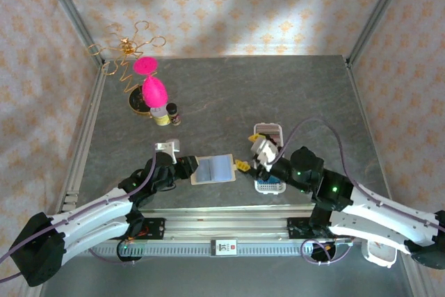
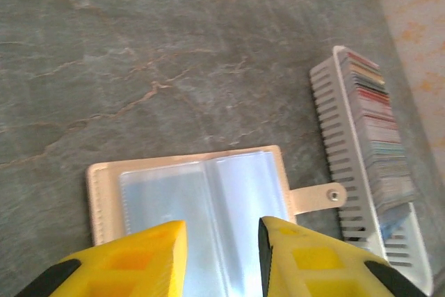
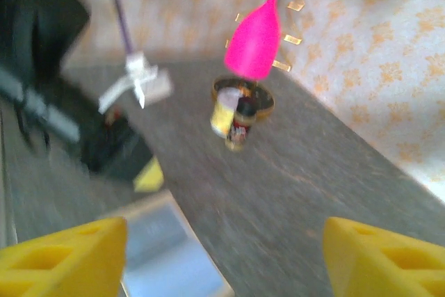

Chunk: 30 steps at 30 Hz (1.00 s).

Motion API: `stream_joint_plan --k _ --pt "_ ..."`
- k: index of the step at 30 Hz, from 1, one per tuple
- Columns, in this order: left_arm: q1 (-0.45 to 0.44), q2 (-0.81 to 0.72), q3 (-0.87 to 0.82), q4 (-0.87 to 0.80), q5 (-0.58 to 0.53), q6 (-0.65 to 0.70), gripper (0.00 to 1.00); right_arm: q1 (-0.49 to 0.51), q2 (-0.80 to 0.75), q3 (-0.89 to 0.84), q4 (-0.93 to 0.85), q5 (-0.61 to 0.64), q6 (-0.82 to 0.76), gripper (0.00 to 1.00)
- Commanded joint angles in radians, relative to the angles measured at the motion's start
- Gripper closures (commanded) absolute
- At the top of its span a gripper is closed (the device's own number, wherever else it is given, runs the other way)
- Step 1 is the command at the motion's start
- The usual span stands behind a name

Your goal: Put the credit cards into the card holder

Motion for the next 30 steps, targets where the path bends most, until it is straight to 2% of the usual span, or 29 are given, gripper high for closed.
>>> stream_joint_plan --k 1,4,6,10,15,19,24,30 --pt "-0.007 -0.006 -0.020 0.099 0.042 -0.010 0.66 0.006 -0.002 0.020 -0.334 0.071 -0.379 0.13" --pt "-0.007 -0.007 -0.029 0.111 0.041 -0.009 0.66 0.003 0.008 -0.008 -0.428 0.212 -0.421 0.01" --pt "-0.006 -0.007 -0.031 0.110 0.045 -0.012 0.66 -0.021 0.026 -0.020 -0.464 0.249 -0.445 0.00" --pt "-0.007 -0.004 -0.057 0.141 0.043 -0.028 0.66 -0.139 0.095 -0.039 -0.474 0.190 -0.534 0.00" --pt "-0.007 0.009 -0.058 0.156 0.052 -0.040 0.66 -0.213 0.208 -0.057 -0.419 0.185 -0.596 0.00" --pt "-0.007 0.025 -0.042 0.138 0.054 -0.031 0.67 -0.216 0.300 -0.059 -0.362 0.180 -0.605 0.00" --pt "-0.007 0.029 -0.048 0.138 0.057 -0.028 0.67 -0.217 0.404 -0.048 -0.320 0.110 -0.610 0.00" --pt "-0.007 0.029 -0.065 0.142 0.058 -0.035 0.67 -0.216 0.496 -0.058 -0.282 0.150 -0.614 0.00"
